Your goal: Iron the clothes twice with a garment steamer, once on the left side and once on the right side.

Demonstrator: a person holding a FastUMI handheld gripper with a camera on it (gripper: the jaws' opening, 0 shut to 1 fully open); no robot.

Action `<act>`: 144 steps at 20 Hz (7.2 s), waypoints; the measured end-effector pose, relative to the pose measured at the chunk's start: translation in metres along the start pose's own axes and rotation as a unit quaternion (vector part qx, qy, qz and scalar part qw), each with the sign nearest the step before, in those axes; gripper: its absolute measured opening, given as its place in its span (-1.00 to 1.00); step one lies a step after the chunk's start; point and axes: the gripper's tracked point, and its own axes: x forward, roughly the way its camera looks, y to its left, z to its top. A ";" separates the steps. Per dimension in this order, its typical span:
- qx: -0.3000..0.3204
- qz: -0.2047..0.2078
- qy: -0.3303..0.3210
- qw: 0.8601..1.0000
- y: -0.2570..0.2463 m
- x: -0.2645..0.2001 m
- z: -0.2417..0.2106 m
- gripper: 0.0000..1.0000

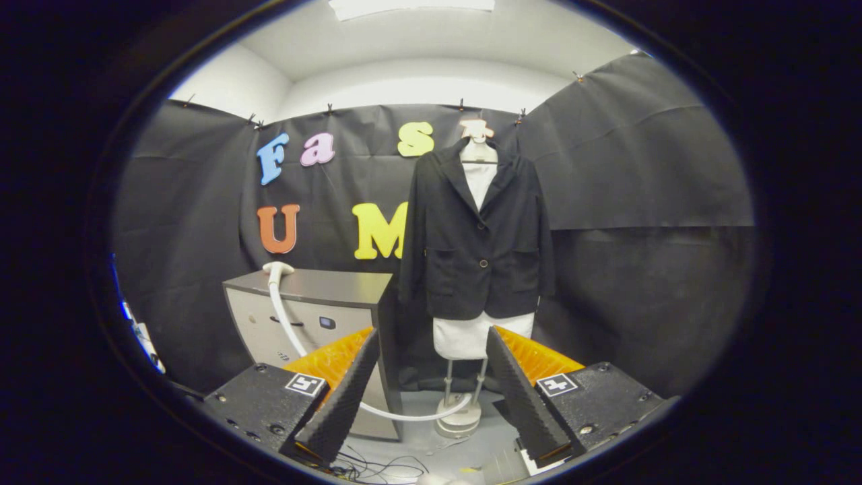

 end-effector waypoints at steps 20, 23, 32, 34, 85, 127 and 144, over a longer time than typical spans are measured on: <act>-0.012 0.017 -0.002 1.000 0.108 0.098 0.055 0.98; -0.031 0.051 -0.009 0.998 0.145 0.125 0.073 0.98; -0.064 0.220 0.004 0.973 0.310 0.214 0.093 0.98; -0.073 0.255 0.019 0.964 0.352 0.235 0.086 0.98; 0.037 0.205 0.124 0.970 0.250 0.285 0.076 -0.27; 0.071 0.065 -0.010 0.995 -0.064 0.354 0.209 -0.26; 0.066 0.014 0.087 0.994 -0.080 0.333 0.092 -0.26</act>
